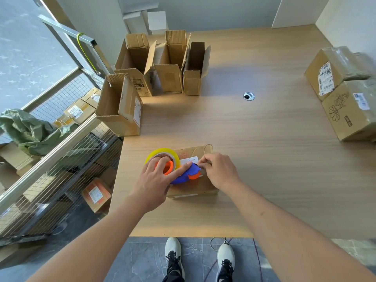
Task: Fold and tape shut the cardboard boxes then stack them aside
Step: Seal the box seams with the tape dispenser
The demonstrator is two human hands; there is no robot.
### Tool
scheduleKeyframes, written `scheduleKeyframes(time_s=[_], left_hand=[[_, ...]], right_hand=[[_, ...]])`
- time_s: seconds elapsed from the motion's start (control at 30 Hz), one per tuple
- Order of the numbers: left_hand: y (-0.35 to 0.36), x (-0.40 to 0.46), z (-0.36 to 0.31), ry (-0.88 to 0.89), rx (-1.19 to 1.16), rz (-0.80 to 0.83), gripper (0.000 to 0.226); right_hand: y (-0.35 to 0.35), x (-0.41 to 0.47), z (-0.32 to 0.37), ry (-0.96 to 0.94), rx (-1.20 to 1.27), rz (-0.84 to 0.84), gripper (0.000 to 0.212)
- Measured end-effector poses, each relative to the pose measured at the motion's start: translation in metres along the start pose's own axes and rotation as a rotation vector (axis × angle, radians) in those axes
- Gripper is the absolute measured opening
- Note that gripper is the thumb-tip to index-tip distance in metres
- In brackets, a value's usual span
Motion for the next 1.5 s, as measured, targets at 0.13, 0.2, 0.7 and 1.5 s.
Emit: scheduleKeyframes(time_s=[0.13, 0.2, 0.7, 1.5], left_hand=[[0.001, -0.002, 0.004, -0.002, -0.015, 0.01, 0.106], [0.0, -0.001, 0.002, -0.004, -0.022, 0.008, 0.106], [0.003, 0.008, 0.006, -0.01, -0.049, 0.107, 0.105], [0.01, 0.011, 0.002, -0.015, -0.086, 0.055, 0.113]], right_hand=[[-0.008, -0.013, -0.011, 0.001, 0.055, -0.091, 0.01], [-0.018, -0.017, -0.025, 0.034, 0.097, -0.133, 0.01], [-0.048, -0.008, -0.065, 0.186, 0.158, -0.044, 0.019], [-0.005, 0.003, -0.104, 0.484, 0.522, -0.144, 0.021]])
Point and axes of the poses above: each hand's wrist, its own x-axis towards the middle knuckle, its own y-axis out of the palm, z = x × y, the point moved 7 cm from there along x, towards the middle knuckle, and after that the axes turned 3 degrees about x, right-handed, at the moved point
